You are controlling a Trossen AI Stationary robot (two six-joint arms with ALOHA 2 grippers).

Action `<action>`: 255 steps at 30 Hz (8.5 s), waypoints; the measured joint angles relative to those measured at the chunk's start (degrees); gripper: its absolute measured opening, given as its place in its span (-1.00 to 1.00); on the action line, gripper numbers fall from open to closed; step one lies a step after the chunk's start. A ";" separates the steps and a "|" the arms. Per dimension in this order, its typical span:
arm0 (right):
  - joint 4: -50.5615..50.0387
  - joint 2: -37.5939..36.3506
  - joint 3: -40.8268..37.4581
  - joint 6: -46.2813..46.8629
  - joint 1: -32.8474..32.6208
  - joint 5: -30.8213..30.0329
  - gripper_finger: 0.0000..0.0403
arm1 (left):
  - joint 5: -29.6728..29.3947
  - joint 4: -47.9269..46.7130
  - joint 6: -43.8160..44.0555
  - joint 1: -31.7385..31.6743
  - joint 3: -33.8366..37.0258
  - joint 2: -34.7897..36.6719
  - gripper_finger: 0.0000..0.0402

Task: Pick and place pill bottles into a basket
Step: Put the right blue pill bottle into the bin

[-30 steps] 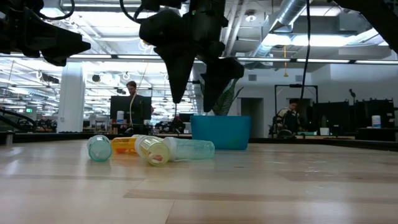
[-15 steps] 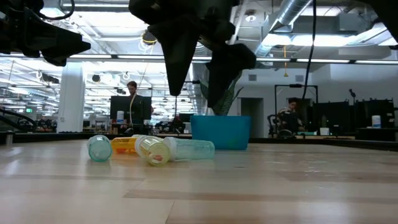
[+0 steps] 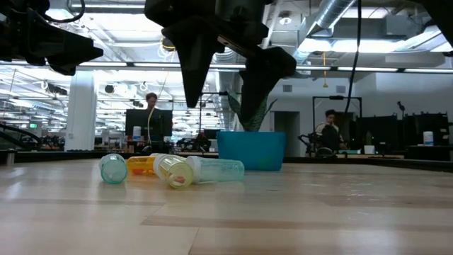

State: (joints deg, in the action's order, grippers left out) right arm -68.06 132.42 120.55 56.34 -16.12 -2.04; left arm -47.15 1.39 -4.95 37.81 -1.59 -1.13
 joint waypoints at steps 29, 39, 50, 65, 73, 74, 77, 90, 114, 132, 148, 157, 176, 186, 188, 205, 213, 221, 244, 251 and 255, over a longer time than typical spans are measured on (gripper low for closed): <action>5.02 7.89 0.24 -1.29 -0.52 8.67 0.96 | 0.01 0.00 0.00 0.01 -0.01 -0.09 -0.13; 3.83 7.82 0.24 -4.07 -0.50 11.59 0.96 | 0.00 0.00 -0.02 -0.01 0.01 -0.09 -0.13; -4.53 7.82 0.24 -2.36 -0.24 12.20 0.96 | 0.01 0.00 0.00 0.00 0.00 -0.09 -0.13; -7.11 7.72 5.82 -2.79 1.27 8.41 0.96 | 0.01 0.00 0.00 0.01 0.01 -0.09 -0.13; -7.05 7.65 10.77 -2.80 2.04 4.52 0.97 | 0.01 0.00 -0.01 -0.01 -0.01 -0.09 -0.13; -7.09 7.65 11.02 -2.80 2.07 4.17 0.98 | 0.01 0.00 -0.01 0.01 -0.01 -0.09 -0.13; -7.96 7.65 11.17 -2.37 2.03 2.71 0.97 | 0.01 0.00 0.00 -0.01 0.01 -0.09 -0.13; -9.25 7.67 11.17 4.00 1.89 0.41 0.97 | 0.01 0.00 0.00 0.01 0.01 -0.09 -0.13; -5.75 8.93 8.96 3.67 1.02 -0.69 0.95 | 0.01 0.00 -0.02 0.01 0.01 -0.11 -0.13; -4.28 9.44 8.50 0.63 0.76 0.65 0.95 | 0.01 -0.01 0.00 0.00 0.01 -0.11 -0.13; -4.30 9.44 8.52 0.13 0.72 0.65 0.95 | -0.01 -0.02 -0.02 -0.01 0.01 -0.11 -0.13; -4.34 9.44 8.52 -0.88 0.72 0.65 0.95 | 0.00 0.00 0.00 0.01 -0.01 -0.11 -0.13; -4.97 9.44 8.52 -0.52 0.76 0.63 0.95 | 0.00 0.00 0.00 0.01 0.01 -0.11 -0.13; -1.82 9.40 4.71 0.93 0.76 2.57 0.95 | -0.01 0.00 -0.02 -0.01 -0.01 -0.11 -0.13; -1.19 9.49 3.74 1.20 0.59 3.51 0.95 | 0.00 0.00 0.00 0.00 0.00 -0.11 -0.13; 0.86 9.44 2.43 -0.83 0.87 3.10 0.87 | 0.01 0.00 0.00 -0.01 0.01 -0.11 -0.13; 0.49 9.42 2.43 -0.92 0.90 3.03 0.50 | 0.00 0.00 -0.01 -0.01 0.01 -0.11 -0.13; -4.79 8.24 2.45 -2.58 1.78 2.25 0.40 | 0.01 -0.01 0.00 0.00 0.01 -0.11 -0.13; -18.06 0.38 2.47 -38.11 21.49 -12.86 0.45 | 0.00 -0.01 0.00 0.00 0.00 -0.11 -0.13; -16.11 0.52 2.47 -54.30 28.21 -9.96 0.45 | 0.00 -0.02 0.00 -0.01 0.00 -0.11 -0.13; -14.15 0.54 2.47 -59.95 30.45 -7.37 0.45 | 0.01 0.00 0.00 -0.01 0.01 -0.11 -0.13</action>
State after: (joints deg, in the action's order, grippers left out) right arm -82.22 132.96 123.02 -3.61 14.33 -9.41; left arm -47.14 1.39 -4.96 37.81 -1.58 -1.23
